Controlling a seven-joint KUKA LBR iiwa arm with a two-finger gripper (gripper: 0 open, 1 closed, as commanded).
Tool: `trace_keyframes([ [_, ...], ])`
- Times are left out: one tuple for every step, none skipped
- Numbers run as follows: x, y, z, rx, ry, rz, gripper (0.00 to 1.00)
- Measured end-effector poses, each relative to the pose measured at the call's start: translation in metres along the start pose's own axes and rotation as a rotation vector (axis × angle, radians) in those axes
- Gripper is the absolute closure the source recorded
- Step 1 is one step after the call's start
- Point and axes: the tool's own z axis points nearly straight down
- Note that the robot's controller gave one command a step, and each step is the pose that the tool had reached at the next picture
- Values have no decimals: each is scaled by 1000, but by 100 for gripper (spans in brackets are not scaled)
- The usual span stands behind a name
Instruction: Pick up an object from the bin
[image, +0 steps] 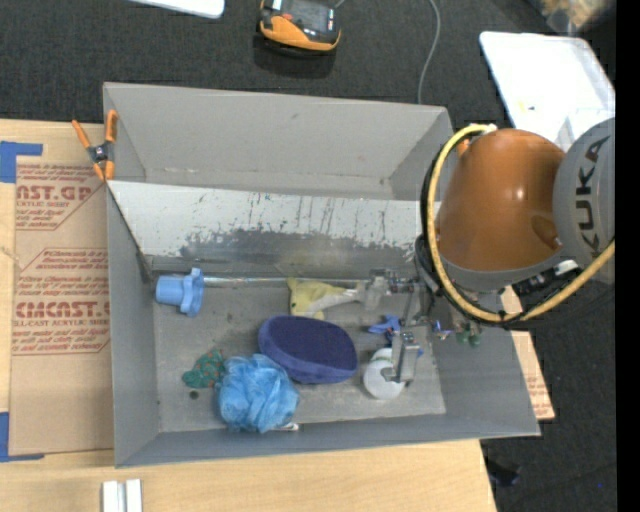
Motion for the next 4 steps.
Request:
trace_keyframes([
  [-2, 0, -4, 0, -9, 0, 0],
  [-30, 10, 102, 1, -14, -55, 0],
  [-36, 16, 160, 4, -27, -248, 0],
  [-28, 29, 160, 1, -16, -170, 0],
])
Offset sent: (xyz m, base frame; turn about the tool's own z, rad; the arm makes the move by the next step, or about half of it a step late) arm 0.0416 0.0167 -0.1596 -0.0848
